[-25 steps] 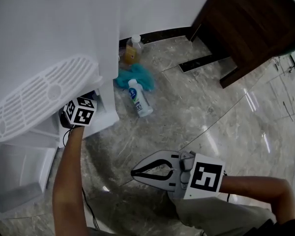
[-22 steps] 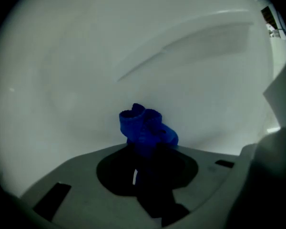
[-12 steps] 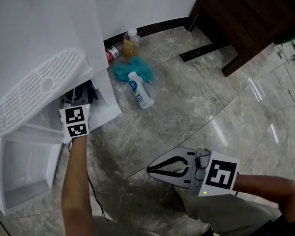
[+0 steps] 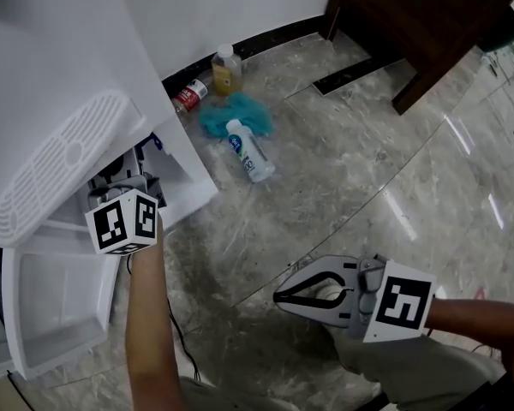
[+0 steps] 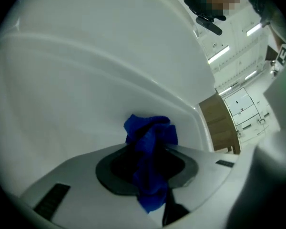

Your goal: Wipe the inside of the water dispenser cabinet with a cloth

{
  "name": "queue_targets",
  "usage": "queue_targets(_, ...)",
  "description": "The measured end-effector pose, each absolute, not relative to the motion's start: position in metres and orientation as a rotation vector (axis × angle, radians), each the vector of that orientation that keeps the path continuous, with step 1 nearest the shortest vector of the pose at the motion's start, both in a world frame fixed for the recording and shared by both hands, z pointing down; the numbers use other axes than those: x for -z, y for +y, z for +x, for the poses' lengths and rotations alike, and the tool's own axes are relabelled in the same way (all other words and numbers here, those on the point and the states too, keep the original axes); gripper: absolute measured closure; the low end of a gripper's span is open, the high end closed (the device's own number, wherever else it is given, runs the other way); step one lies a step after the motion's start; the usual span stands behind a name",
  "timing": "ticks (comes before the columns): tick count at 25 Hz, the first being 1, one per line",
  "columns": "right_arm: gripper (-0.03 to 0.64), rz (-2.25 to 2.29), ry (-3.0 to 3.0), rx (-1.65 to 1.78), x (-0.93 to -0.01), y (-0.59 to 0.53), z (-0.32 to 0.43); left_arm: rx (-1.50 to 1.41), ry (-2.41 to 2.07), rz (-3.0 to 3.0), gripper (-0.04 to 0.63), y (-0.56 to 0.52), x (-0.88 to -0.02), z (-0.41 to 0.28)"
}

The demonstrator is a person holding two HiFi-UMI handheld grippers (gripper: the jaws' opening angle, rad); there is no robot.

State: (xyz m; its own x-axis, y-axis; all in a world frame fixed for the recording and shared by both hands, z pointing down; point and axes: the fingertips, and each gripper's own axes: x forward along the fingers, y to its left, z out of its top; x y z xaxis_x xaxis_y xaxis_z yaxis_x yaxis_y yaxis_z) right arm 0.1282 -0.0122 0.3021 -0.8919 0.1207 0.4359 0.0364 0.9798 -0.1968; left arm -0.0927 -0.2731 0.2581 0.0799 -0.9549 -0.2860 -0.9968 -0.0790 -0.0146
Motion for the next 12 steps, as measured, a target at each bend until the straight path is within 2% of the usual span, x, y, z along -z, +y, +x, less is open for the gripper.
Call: queue_targets(12,0.618,-0.049,-2.701,-0.325,-0.297,-0.023,0.149,-0.218,2.095,-2.033,0.486,-0.330,-0.259,-0.124)
